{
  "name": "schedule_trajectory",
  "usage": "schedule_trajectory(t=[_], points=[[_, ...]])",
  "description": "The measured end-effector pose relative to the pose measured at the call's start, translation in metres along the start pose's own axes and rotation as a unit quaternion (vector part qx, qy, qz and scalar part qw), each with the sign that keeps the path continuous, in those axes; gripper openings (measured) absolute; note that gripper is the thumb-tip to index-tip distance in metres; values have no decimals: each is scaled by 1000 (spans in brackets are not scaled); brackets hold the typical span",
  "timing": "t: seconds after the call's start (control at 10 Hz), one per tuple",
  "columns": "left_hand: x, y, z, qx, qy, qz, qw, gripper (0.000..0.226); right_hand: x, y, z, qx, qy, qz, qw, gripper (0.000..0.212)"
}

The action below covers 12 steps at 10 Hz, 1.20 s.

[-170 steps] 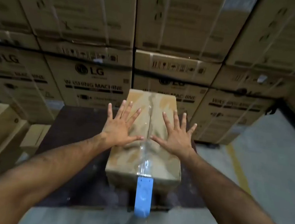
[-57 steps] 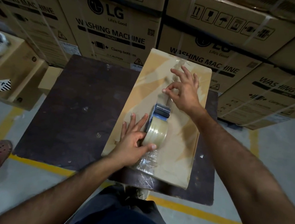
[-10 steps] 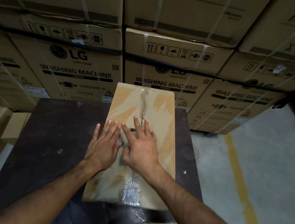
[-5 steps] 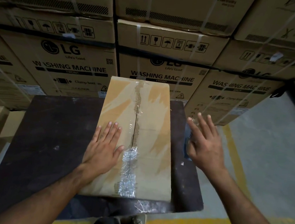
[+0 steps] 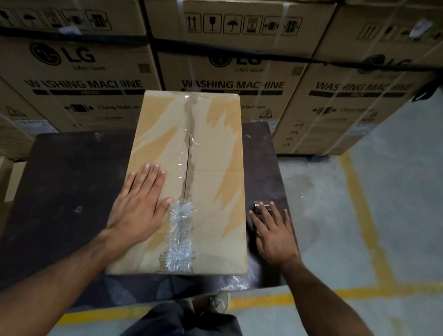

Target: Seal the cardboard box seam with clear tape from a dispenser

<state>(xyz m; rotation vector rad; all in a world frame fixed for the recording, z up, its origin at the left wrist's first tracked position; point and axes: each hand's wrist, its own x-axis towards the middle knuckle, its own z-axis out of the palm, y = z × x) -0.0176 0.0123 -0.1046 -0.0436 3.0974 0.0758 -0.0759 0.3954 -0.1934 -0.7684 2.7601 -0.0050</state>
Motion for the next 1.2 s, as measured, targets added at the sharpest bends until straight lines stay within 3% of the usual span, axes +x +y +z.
schedule_trajectory(t=[0.3,0.4,0.5,0.6,0.7,1.0,1.2], points=[[-1,1,-2,-9,12,-1,1000,76,0,-6,-11,25,-48,13,998,92],[-1,2,-4,-9,14,1,1000,75,8,-13,-52,71,51,41,995,86],[-2,2,-3,-14,20,-4,1000,76,29,-39,-109,122,213,53,968,77],[-1,2,-3,-16,18,-5,1000,77,44,-88,-150,144,198,13,969,77],[-1,1,-3,-20,20,-3,1000,77,45,-127,-148,79,118,-35,989,79],[-2,2,-1,-17,11,0,1000,74,52,-146,-118,30,62,-14,998,81],[16,-2,-42,-33,35,-18,999,77,83,-147,-169,6,108,-13,994,85]])
